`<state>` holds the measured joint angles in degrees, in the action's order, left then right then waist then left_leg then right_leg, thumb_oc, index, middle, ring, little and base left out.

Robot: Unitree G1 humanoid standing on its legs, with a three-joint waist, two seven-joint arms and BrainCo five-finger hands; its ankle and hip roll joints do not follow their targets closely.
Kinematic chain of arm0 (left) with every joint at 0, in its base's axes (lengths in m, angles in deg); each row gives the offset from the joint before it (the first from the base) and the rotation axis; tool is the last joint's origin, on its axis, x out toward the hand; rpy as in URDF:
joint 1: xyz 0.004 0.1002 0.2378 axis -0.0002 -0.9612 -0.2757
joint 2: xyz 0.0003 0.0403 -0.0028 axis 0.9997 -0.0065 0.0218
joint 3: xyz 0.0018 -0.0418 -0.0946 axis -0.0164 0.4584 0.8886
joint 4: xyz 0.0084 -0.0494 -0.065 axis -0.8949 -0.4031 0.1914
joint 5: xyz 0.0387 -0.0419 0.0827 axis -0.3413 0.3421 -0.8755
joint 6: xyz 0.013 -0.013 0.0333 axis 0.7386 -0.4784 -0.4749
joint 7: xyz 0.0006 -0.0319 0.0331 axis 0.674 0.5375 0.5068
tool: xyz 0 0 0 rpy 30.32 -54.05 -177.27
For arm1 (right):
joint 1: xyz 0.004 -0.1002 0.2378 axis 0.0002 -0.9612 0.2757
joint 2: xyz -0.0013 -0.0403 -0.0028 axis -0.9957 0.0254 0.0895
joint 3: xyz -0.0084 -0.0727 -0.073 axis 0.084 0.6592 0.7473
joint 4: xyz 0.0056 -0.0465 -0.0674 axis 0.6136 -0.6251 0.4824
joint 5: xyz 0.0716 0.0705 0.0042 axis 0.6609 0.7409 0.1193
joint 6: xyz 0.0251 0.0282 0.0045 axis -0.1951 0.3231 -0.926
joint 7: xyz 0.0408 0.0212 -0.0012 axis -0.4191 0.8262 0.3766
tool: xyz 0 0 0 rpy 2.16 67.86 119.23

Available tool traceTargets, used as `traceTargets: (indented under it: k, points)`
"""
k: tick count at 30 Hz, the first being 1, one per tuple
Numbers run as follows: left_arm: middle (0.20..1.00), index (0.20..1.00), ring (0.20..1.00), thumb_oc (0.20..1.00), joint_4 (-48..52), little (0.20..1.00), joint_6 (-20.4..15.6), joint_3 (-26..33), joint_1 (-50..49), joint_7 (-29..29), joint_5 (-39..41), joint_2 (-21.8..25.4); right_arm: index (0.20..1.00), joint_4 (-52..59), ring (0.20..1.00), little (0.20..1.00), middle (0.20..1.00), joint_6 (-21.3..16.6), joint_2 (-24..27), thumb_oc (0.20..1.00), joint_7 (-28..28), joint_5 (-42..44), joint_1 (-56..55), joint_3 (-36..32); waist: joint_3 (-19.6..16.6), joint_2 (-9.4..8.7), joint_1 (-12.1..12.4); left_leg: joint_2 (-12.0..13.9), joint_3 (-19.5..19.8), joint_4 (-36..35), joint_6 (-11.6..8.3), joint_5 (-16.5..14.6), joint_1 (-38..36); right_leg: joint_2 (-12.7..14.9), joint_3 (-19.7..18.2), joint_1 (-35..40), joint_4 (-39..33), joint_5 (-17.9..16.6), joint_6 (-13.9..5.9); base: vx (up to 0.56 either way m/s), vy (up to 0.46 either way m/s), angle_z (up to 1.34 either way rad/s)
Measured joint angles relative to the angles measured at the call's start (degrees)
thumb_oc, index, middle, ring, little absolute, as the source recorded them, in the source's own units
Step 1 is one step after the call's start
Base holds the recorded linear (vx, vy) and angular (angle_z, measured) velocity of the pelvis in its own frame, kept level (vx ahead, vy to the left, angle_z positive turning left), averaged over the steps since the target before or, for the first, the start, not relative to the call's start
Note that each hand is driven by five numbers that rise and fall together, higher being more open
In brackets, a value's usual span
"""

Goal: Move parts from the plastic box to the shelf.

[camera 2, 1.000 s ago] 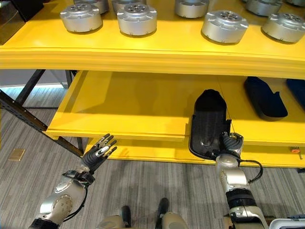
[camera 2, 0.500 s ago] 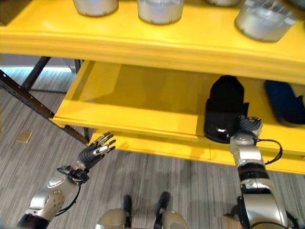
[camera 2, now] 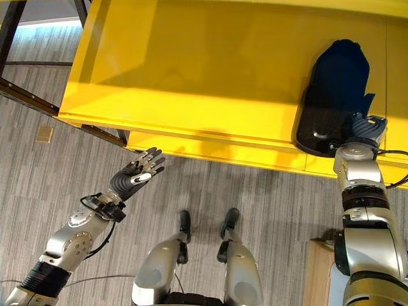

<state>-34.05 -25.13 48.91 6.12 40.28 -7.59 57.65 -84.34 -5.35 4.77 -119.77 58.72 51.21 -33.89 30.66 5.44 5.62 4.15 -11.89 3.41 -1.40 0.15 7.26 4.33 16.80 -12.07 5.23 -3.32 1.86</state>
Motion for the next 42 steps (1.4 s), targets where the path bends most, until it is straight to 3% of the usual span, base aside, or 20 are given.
traceTargets:
  k: [6, 15, 24, 25, 26, 32, 36, 41, 42]
  points:
    - [1.000, 1.000, 1.000, 1.000, 2.1, 1.000, -0.9, -0.5, -0.6, 1.1, 1.2, 1.3, 0.200, -1.7, 0.200, 0.200, 0.200, -0.1, 2.9, 0.200, 0.7, -1.2, 5.9, 3.5, 0.9, 0.26, 0.0, -1.1, 0.1, 2.0, 0.84, 0.7, 4.1, 2.3, -0.3, -6.0, 6.0, 1.5, -0.23, -0.06, -0.034, 0.04]
    - [1.000, 1.000, 1.000, 1.000, 2.6, 1.000, -1.1, -1.0, -2.7, 1.1, 1.8, 2.2, 0.200, -2.0, 0.200, 0.200, 0.200, 0.4, 4.0, 0.200, 1.1, -6.4, 8.5, 6.7, 1.0, 0.30, 0.8, -0.8, 0.7, 3.8, 0.89, 0.7, 6.2, 2.4, -0.3, -7.5, 7.7, 1.7, -0.12, 0.01, -0.066, 0.03]
    - [1.000, 1.000, 1.000, 1.000, 4.4, 1.000, -1.1, -0.7, -4.4, -0.2, 1.7, 4.5, 0.200, -6.0, 0.200, 0.200, 0.200, 3.4, 7.5, 0.200, 1.1, -8.5, 15.2, 10.1, 1.0, 0.25, 1.8, 0.9, 3.1, 11.2, -0.51, -1.7, 11.6, 2.4, 1.2, -11.7, 14.4, 5.6, 1.79, 0.04, -0.129, 0.08]
    - [1.000, 1.000, 1.000, 1.000, 4.4, 1.000, -1.1, -0.7, -4.3, -0.2, 1.7, 4.5, 0.507, -6.1, 0.507, 0.507, 0.507, 3.6, 7.7, 0.507, 0.6, -7.3, 15.2, 10.1, 1.0, 0.28, 1.5, 0.9, 3.0, 11.4, -0.54, -1.7, 11.6, 2.6, 1.1, -12.1, 15.3, 6.0, 2.01, 0.03, -0.046, -0.03]
    - [1.000, 1.000, 1.000, 1.000, 4.4, 1.000, -1.1, -0.7, -4.3, -0.2, 1.7, 4.6, 1.000, -6.9, 1.000, 1.000, 1.000, 3.8, 7.7, 1.000, 0.3, -6.4, 15.2, 10.0, 0.9, 0.33, 1.5, 1.0, 3.0, 11.7, -0.57, -1.7, 11.6, 2.6, 1.0, -12.2, 15.7, 6.2, 2.13, 0.00, 0.000, 0.00]
    - [1.000, 1.000, 1.000, 1.000, 4.4, 1.000, -1.0, 0.1, -4.1, -0.6, 1.7, 4.6, 1.000, -9.4, 1.000, 1.000, 1.000, 5.0, 7.8, 1.000, 0.3, -2.1, 17.2, 10.1, 0.9, 1.15, 1.6, 0.6, 2.1, 11.7, -0.45, -1.6, 10.9, 3.3, -0.1, -12.6, 17.1, 6.4, 2.30, -0.01, 0.030, -0.04]
    - [1.000, 1.000, 1.000, 1.000, 4.4, 1.000, -1.0, 0.2, -4.4, -0.6, 1.7, 4.6, 1.000, -9.4, 1.000, 1.000, 1.000, 4.7, 7.8, 1.000, -3.9, 0.3, 17.2, 7.8, 0.8, 1.25, 1.5, 0.3, 1.6, 10.8, -0.33, -1.3, 10.0, 3.5, -0.4, -12.4, 17.2, 6.2, 2.49, -0.03, 0.042, -0.04]
    - [1.000, 1.000, 1.000, 1.000, 4.4, 1.000, -1.2, 0.3, -5.1, -0.7, 1.8, 4.5, 1.000, -3.0, 1.000, 1.000, 1.000, -0.3, 7.7, 1.000, -8.6, 1.1, 16.8, 6.4, 0.5, 1.91, 0.7, -0.2, 1.3, 6.8, -0.36, 0.0, 5.0, 3.6, -0.8, -8.4, 15.3, 5.9, 2.11, -0.02, 0.131, -0.01]
    - [1.000, 1.000, 1.000, 1.000, 4.3, 1.000, -1.3, 0.9, -6.9, -0.6, 1.9, 4.1, 1.000, 4.4, 1.000, 1.000, 1.000, -2.2, 6.7, 1.000, -9.6, 0.8, 14.1, 3.7, 0.4, 2.15, 0.1, -0.4, 0.9, 4.7, -0.26, 0.7, 2.9, 3.3, -0.9, -6.9, 14.1, 5.4, 1.95, 0.02, 0.107, -0.09]
